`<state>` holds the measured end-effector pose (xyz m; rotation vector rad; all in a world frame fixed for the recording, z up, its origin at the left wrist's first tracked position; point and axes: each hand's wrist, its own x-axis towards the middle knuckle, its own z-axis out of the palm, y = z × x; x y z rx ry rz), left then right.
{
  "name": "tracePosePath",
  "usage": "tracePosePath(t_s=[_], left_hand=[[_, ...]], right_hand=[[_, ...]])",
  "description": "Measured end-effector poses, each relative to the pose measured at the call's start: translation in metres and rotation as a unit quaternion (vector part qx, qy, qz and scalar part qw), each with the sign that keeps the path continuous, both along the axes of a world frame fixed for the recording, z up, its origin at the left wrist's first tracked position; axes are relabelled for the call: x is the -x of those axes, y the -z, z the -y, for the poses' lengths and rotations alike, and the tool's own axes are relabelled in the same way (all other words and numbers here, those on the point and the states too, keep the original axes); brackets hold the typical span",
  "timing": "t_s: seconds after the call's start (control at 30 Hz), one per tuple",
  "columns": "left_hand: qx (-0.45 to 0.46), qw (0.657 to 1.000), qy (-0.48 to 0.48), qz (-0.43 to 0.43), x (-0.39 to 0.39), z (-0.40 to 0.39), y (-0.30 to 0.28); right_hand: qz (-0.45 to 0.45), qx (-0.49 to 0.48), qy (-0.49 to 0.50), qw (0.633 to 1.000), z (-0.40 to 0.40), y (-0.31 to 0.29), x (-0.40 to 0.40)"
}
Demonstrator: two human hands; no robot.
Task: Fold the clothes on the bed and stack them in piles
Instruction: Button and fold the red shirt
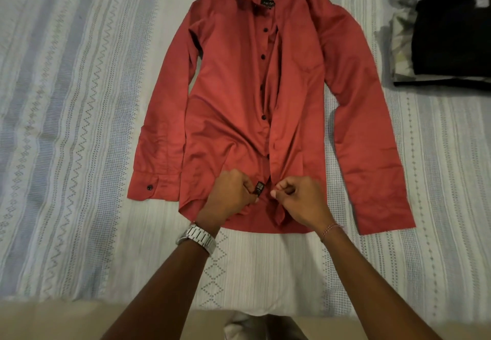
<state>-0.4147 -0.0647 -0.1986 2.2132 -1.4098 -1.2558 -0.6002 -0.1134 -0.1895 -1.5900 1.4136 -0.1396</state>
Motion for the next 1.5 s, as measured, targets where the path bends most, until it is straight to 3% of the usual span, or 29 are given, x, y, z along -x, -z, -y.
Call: tracePosePath(t_s=[0.23, 0.37, 0.53, 0.6, 0.67, 0.77, 0.87, 1.23, 1.4, 1.5], left_hand=[[0.050, 0.996, -0.067, 0.029, 0.013, -0.008, 0.003], [0.091, 0.988, -0.014, 0.125, 0.027, -0.017, 0.006], [0.069, 0.988, -0.016, 0.139, 0.031, -0.019, 0.010], [0.070, 0.993, -0.049, 0.080, 0.026, -0.014, 0.009], [0.049, 0.991, -0.112, -0.046, 0.021, -0.008, 0.003], [0.005, 0.956, -0.194, -0.220, 0.021, -0.004, -0.009], [-0.025, 0.921, -0.237, -0.308, 0.021, -0.006, -0.004], [-0.048, 0.856, -0.299, -0.418, 0.020, -0.016, 0.005], [-0.017, 0.862, -0.313, -0.398, 0.029, -0.019, 0.010], [-0.018, 0.863, -0.312, -0.397, 0.028, -0.020, 0.012]], right_hand=[[0.017, 0.027, 0.034, 0.999, -0.015, -0.002, -0.001], [0.038, 0.033, 0.074, 0.996, -0.024, 0.004, -0.004], [0.067, 0.026, 0.096, 0.993, -0.030, 0.006, -0.003], [0.076, 0.013, 0.102, 0.992, -0.031, 0.007, -0.002], [0.097, -0.009, 0.118, 0.988, -0.030, 0.008, -0.001], [0.123, -0.018, 0.137, 0.983, -0.030, 0.010, 0.000], [0.152, -0.030, 0.162, 0.975, -0.031, 0.009, 0.001], [0.157, 0.021, 0.173, 0.972, -0.039, 0.015, -0.004], [0.178, 0.021, 0.178, 0.968, -0.041, 0.016, -0.002], [0.189, -0.047, 0.193, 0.962, -0.037, 0.015, -0.001]])
